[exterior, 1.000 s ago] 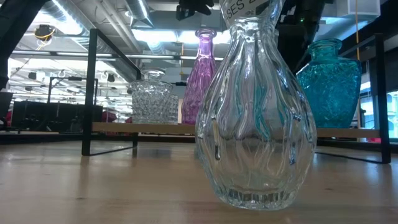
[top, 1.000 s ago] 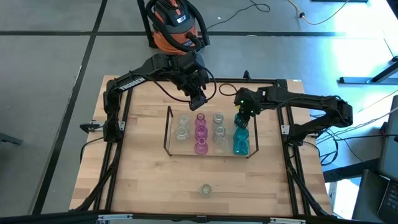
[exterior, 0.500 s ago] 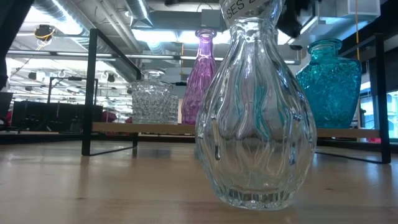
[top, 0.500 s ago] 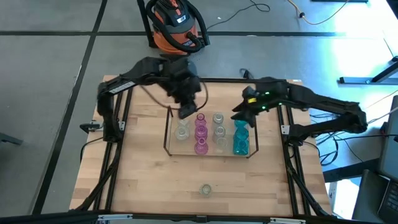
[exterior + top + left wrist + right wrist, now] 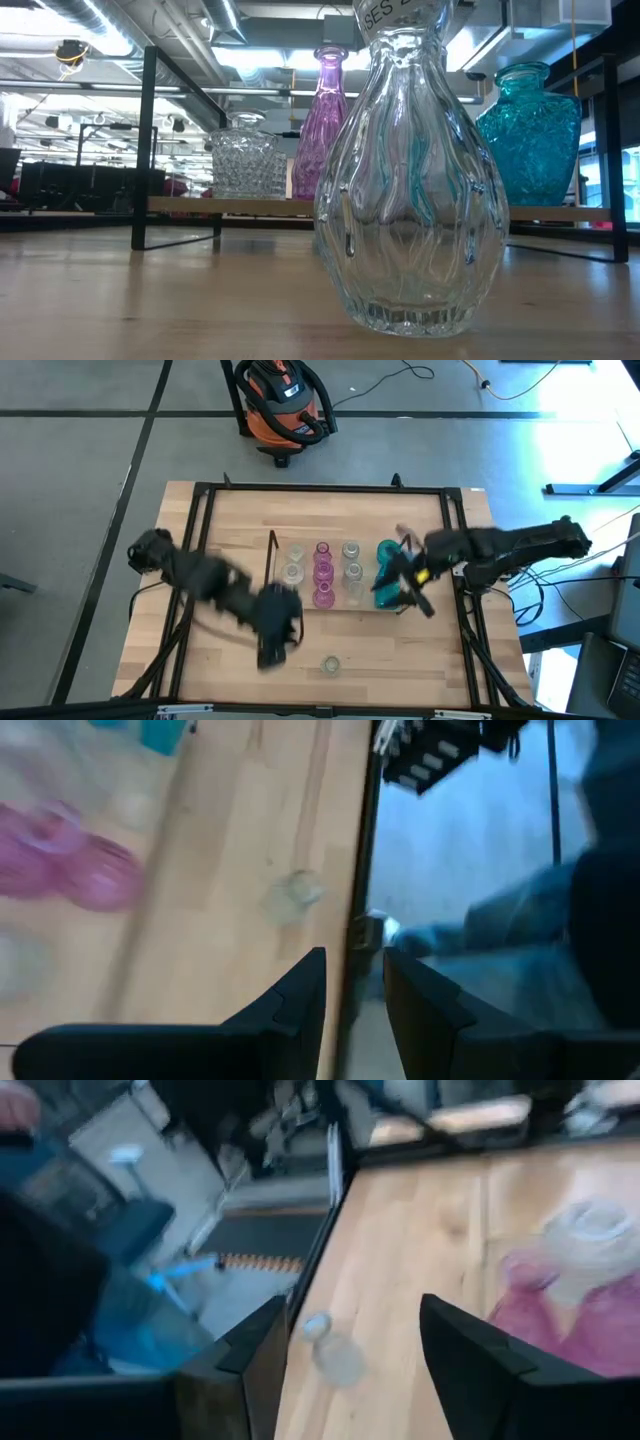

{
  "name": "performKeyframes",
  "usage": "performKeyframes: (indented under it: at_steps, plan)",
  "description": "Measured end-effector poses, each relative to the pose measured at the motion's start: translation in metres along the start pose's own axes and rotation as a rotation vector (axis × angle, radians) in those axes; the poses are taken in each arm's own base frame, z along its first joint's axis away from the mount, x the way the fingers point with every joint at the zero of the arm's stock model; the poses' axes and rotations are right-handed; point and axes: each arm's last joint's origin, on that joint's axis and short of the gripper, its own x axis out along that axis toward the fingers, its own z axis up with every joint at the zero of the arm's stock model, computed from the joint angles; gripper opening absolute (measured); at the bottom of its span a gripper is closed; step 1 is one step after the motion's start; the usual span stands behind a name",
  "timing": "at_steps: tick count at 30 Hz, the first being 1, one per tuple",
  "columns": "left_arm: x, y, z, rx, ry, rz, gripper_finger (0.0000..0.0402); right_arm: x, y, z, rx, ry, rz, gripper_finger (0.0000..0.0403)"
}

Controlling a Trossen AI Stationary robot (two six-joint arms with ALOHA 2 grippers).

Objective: Sort vases onto shelf
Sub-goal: Put the transparent vase aligned with the other transparent vase on the left side of the shelf

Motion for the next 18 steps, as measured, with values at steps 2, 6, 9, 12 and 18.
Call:
performKeyframes:
  at_steps: [2, 6, 9, 12, 18]
  plan:
    - [0.017, -0.022, -0.020, -0.071, -0.047, 0.001, 0.0094, 0.015, 0.009, -0.015, -0.021, 0.036, 0.016, 0.0202]
    - [0.048, -0.055, -0.068, -0.120, -0.149, 0.013, 0.0094, 0.037, 0.024, -0.040, -0.069, 0.063, 0.016, 0.0202]
    - [0.074, -0.063, -0.106, -0.125, -0.185, 0.049, 0.0094, 0.050, 0.033, -0.051, -0.093, 0.048, -0.028, 0.0202]
    - [0.099, -0.058, -0.139, -0.130, -0.172, 0.095, 0.0094, 0.063, 0.042, -0.057, -0.117, 0.042, -0.054, 0.0202]
    - [0.140, -0.036, -0.167, -0.116, -0.234, 0.143, 0.0094, 0.100, 0.049, -0.070, -0.108, 0.041, -0.039, 0.0202]
